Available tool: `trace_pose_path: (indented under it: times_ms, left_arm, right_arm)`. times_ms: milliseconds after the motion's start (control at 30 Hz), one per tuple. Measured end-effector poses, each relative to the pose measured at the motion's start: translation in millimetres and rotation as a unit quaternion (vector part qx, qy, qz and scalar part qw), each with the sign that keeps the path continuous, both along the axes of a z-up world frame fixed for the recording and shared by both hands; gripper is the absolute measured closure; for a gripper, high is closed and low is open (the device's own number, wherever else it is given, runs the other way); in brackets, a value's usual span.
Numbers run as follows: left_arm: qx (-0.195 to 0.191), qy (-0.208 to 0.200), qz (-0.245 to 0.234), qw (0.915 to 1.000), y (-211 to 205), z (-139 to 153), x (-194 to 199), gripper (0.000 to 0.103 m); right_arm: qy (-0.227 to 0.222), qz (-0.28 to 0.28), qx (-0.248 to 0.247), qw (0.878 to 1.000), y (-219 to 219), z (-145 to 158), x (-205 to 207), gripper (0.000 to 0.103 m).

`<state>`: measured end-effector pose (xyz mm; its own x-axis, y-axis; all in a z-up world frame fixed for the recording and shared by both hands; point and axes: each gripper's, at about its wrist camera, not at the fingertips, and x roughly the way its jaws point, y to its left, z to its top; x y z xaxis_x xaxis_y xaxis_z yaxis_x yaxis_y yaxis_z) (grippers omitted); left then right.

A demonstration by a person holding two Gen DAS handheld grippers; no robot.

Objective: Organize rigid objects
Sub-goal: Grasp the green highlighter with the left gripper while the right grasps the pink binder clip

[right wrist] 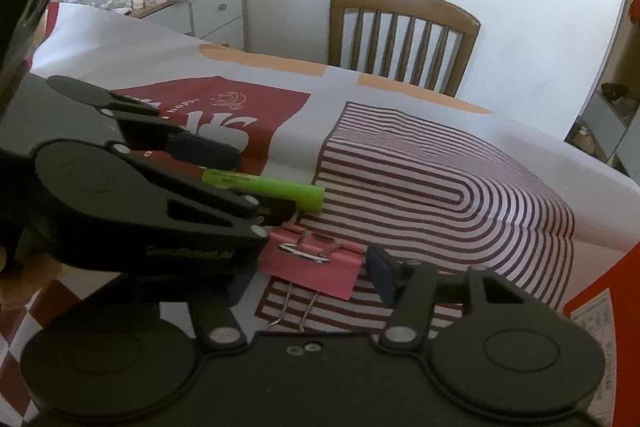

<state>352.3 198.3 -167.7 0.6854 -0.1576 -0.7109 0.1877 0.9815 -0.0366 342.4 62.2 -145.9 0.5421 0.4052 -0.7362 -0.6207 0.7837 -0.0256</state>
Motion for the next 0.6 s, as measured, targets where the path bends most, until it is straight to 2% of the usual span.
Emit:
trace_pose_path:
  times_ms: [67,133,267,333,400,600]
  left_arm:
    - [-0.005,0.003,-0.004,1.0,-1,0,0,0.059]
    - [-0.009,0.006,-0.012,0.9999,-3,1,-1,0.066]
    - [0.003,0.007,-0.019,0.9998,-8,0,-6,0.072]
    - [0.003,0.009,-0.02,0.9998,-11,1,-9,0.081]
    - [-0.002,0.013,-0.021,0.9997,-14,2,-14,0.085]
    - [-0.01,0.019,-0.004,0.9998,-27,4,-35,0.087]
  right_arm:
    - [0.003,-0.001,0.001,1.0,-3,1,0,0.05]
    - [0.006,-0.002,0.002,1.0,-6,1,1,0.05]
    - [0.009,-0.009,0.001,1.0,-14,3,-1,0.05]
    - [0.011,-0.01,0.0,1.0,-18,4,-5,0.05]
    - [0.011,-0.01,-0.003,1.0,-22,6,-8,0.05]
    - [0.017,-0.022,-0.006,1.0,-38,14,-21,0.05]
